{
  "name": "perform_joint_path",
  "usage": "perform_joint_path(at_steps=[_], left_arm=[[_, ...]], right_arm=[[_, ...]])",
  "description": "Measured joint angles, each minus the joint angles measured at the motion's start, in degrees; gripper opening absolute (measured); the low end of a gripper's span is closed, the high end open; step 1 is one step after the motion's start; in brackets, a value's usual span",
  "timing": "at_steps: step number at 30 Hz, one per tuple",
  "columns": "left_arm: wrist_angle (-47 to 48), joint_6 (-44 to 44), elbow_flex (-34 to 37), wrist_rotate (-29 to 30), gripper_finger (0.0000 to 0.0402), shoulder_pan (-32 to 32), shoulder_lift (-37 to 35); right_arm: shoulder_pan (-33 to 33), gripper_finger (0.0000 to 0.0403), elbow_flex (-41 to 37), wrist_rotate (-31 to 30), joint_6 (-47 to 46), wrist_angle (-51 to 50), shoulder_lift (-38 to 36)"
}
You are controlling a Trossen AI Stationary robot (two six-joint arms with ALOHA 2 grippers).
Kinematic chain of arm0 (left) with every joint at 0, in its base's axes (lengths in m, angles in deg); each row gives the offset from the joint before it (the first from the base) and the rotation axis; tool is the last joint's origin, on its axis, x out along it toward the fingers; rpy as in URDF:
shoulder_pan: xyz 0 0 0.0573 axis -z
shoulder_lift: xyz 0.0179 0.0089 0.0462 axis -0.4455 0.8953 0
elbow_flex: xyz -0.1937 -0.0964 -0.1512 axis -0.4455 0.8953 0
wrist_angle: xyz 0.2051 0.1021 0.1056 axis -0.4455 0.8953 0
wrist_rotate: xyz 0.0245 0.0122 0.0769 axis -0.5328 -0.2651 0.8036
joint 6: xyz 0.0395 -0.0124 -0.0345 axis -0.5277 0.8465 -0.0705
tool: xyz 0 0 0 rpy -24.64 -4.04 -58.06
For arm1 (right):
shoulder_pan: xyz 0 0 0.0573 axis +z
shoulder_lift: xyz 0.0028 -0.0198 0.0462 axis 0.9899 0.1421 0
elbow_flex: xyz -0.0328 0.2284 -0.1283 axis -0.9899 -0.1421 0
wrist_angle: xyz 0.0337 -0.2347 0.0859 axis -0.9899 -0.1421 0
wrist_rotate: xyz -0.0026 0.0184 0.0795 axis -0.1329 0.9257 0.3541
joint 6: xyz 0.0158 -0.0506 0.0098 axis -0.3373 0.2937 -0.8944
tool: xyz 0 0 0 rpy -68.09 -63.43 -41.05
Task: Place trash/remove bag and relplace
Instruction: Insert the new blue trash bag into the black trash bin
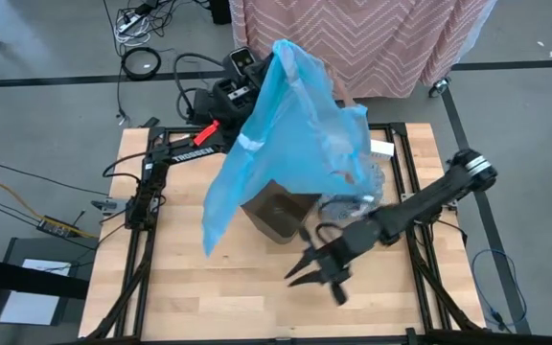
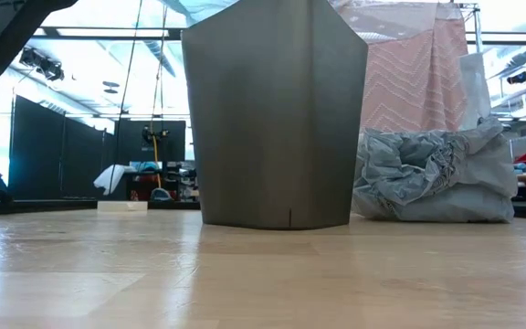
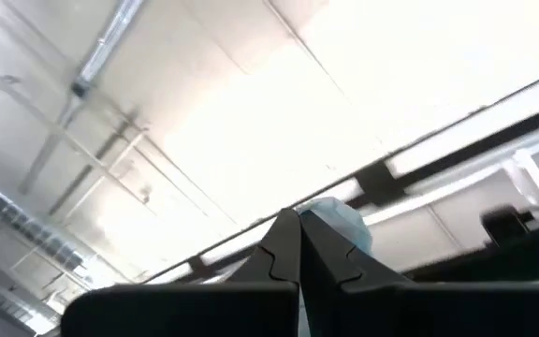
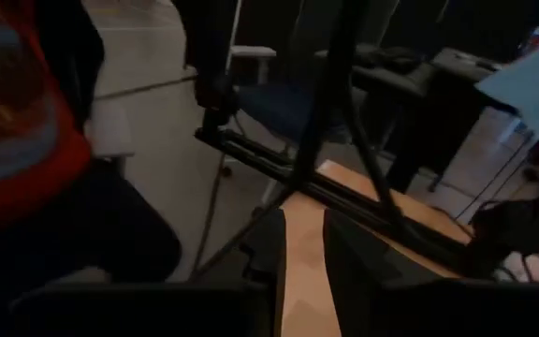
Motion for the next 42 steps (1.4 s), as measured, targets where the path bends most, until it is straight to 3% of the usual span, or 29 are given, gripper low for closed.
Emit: perform_joint_path(at_steps=[3,9,14,20,25,28,33,36,39,42], left_arm=[[0.1,0.2,0.0,2.8,0.0004,0.3,0.0],[-0.3,0.6,0.0,4.3,0.0004,0.7,0.0],[0.1,0.6,0.0,7.9,0.0004,2.5,0.0],[-0.3,0.4,0.0,12.7,0.0004,4.2,0.0],[-0.3,0.6,0.0,12.1,0.0004,5.3,0.0],[-0.2,0.6,0.0,12.0,0.0004,6.3,0.0],[-0.2,0.6,0.0,11.1,0.0004,8.5,0.0],[-0.2,0.7,0.0,8.9,0.0004,10.1,0.0],[-0.3,1.2,0.0,6.0,0.0004,11.6,0.0],[-0.6,3.4,0.0,2.8,0.0004,12.5,0.0]], right_arm=[[-0.1,0.0055,0.0,1.2,1.4,7.3,6.7],[-1.8,0.0024,4.2,13.2,4.2,23.4,17.8],[-3.9,0.0004,13.2,18.6,4.0,24.1,22.8],[-4.9,0.0001,22.6,36.0,0.9,23.5,28.2],[-5.5,0.0001,24.1,39.5,0.8,22.6,30.9],[-5.9,0.0,24.0,45.4,0.6,23.3,31.1],[-5.6,0.0,25.2,44.5,1.5,29.8,31.1],[-6.0,0.0,26.2,35.7,2.8,29.9,30.6],[-7.4,0.0,26.2,26.3,3.2,23.9,29.7],[-8.2,0.0,26.2,25.4,4.4,16.3,28.4]])
